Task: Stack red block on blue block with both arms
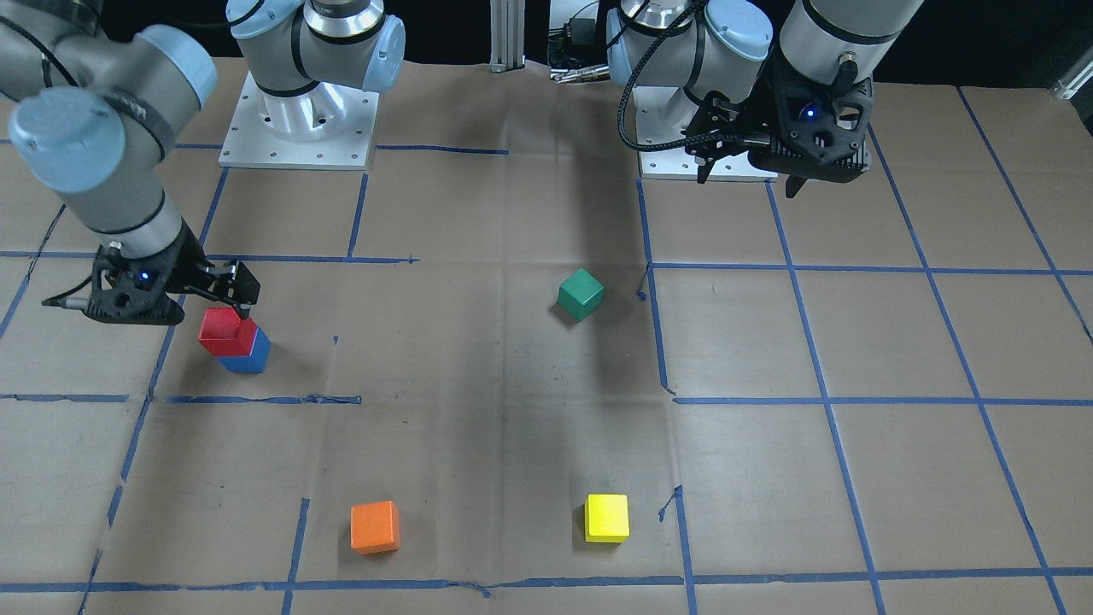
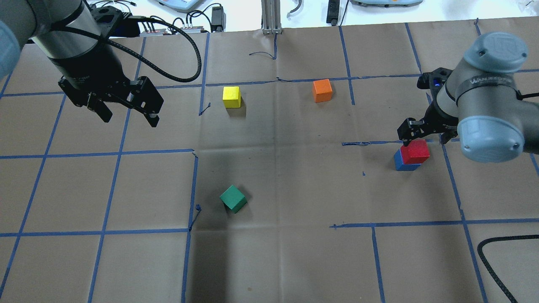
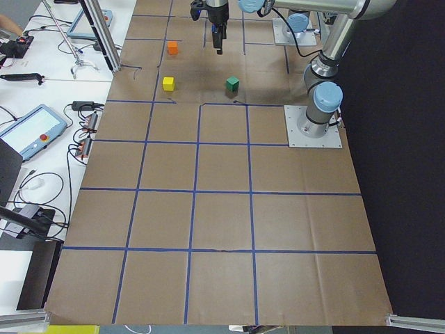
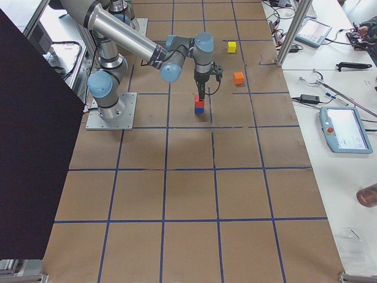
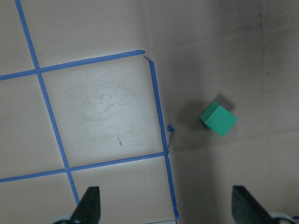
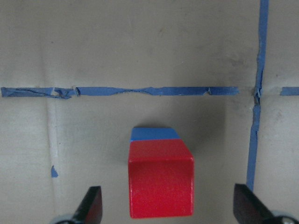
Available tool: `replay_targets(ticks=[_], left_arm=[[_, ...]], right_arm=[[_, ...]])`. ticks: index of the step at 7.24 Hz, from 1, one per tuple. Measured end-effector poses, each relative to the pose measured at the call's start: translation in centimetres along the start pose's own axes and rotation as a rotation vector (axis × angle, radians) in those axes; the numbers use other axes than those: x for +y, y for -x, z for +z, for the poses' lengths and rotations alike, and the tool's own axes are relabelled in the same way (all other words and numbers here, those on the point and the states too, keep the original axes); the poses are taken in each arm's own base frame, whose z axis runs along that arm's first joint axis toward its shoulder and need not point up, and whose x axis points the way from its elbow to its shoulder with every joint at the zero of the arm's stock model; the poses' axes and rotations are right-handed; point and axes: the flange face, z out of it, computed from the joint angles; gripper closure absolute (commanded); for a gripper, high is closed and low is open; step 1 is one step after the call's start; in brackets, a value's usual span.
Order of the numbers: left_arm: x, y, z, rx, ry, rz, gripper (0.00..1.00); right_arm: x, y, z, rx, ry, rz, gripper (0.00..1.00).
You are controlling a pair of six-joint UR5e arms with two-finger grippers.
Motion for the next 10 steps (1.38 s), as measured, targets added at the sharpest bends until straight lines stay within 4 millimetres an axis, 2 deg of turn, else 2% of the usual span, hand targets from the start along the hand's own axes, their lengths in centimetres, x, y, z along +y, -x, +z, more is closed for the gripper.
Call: replay_targets(ticks=[2,3,5,6,7,8,10], left_arm=[[0.0,0.0,0.0,0.0,0.0,0.0,0.0],[0.0,0.0,0.0,0.0,0.0,0.0,0.0],[0.0,0.0,0.0,0.0,0.0,0.0,0.0],[0.0,0.0,0.0,0.0,0.0,0.0,0.0],[0.0,0.0,0.0,0.0,0.0,0.0,0.0],[0.0,0.0,0.0,0.0,-0.001,0.0,0.0],[0.0,0.0,0.0,0.0,-0.001,0.0,0.0]], right_arm=[[-0.1,0.0,-6.2,-0.01,0.025,-0.002,0.0],[-0.3,0.7,-9.1,-0.015,0.022,-0.001,0.0],[-0.8,5.0,-15.2,-0.015,-0.004,0.005,0.0],[-0.5,7.2,-17.4,-0.014,-0.015,-0.006,0.0],[-0.1,8.5,-18.5,-0.014,-0.013,-0.022,0.0],[0.2,9.1,-18.7,-0.014,-0.004,-0.034,0.0],[0.8,9.3,-19.5,-0.01,-0.01,-0.039,0.0]])
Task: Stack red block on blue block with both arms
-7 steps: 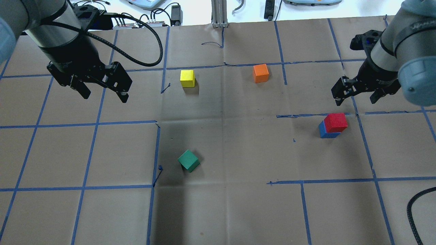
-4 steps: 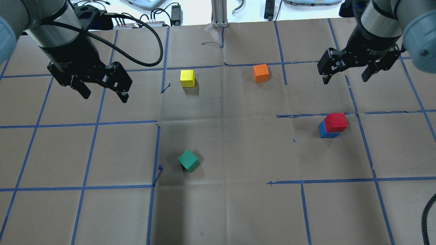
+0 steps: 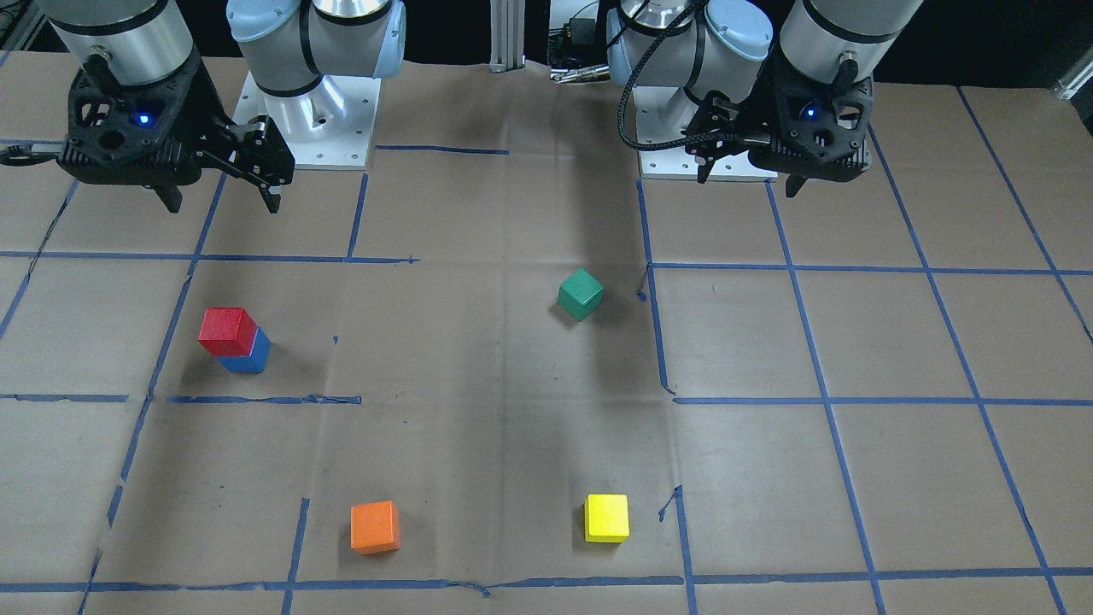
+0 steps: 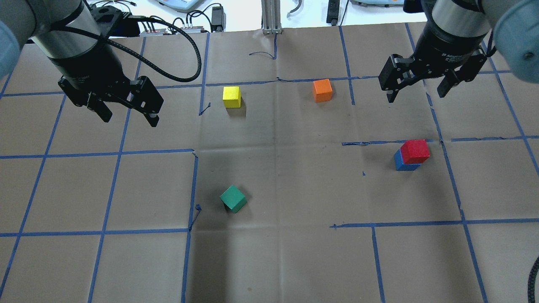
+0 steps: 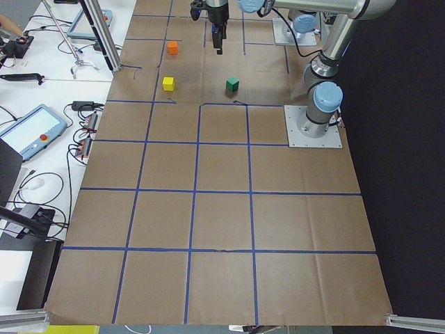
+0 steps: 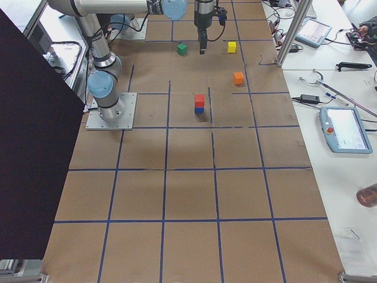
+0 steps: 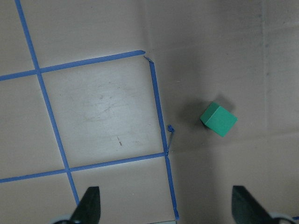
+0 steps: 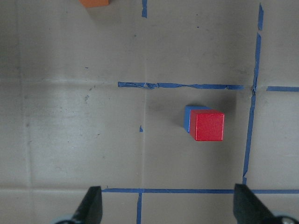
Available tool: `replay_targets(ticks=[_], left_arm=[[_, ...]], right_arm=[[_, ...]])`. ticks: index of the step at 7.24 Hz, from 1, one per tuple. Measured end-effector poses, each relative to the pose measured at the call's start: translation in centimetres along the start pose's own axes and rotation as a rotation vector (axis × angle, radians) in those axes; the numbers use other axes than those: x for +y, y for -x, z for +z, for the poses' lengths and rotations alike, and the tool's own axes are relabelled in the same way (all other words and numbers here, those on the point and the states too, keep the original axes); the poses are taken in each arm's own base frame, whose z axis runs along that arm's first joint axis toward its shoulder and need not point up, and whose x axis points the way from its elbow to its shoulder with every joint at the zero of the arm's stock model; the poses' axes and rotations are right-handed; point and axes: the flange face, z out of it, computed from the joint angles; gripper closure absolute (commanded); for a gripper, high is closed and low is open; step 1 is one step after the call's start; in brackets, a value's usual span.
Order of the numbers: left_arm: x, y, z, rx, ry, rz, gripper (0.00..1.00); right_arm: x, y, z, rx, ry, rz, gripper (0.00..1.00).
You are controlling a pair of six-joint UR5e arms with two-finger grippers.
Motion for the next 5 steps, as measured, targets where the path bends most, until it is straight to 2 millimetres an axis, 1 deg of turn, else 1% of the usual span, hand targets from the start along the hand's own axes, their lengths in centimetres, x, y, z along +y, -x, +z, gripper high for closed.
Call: replay_targets(ticks=[2,5], left_arm=[[0.0,0.0,0.0,0.0,0.0,0.0,0.0],[0.0,0.0,0.0,0.0,0.0,0.0,0.0]], right_arm=[[0.6,0.05,-0.69,0.001,-0.012,-0.002,0.0],[0.73,0.11,-0.79,-0.004,-0.014,-0.002,0.0]])
